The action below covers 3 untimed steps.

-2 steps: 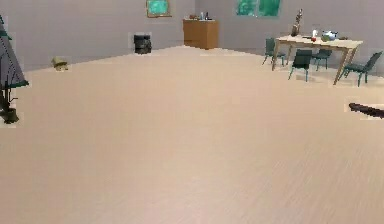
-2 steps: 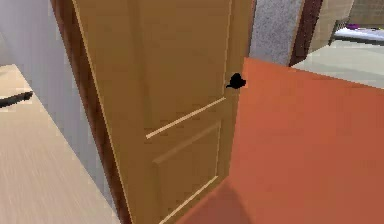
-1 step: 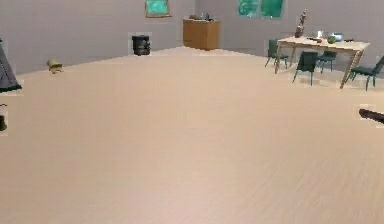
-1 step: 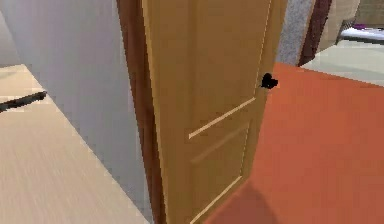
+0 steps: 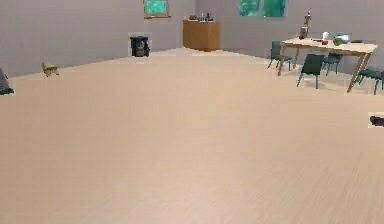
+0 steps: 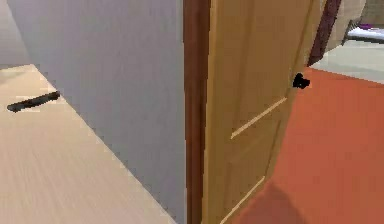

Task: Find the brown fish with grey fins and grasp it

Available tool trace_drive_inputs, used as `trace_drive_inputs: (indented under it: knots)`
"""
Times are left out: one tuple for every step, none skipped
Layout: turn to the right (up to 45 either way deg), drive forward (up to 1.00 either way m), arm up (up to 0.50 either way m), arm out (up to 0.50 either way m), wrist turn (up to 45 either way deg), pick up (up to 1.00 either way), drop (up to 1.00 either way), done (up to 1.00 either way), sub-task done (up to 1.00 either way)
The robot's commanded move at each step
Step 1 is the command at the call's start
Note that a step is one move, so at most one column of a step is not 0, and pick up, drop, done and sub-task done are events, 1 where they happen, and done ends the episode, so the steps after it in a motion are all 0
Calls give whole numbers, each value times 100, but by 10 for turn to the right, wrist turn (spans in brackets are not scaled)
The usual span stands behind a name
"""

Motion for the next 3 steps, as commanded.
trace_drive_inputs:
  knots:
    - [-420, 0, 0, 0, 0, 0, 0, 0, 0]
    - [0, 5, 0, 0, 0, 0, 0, 0, 0]
    - [450, 0, 0, 0, 0, 0, 0, 0, 0]
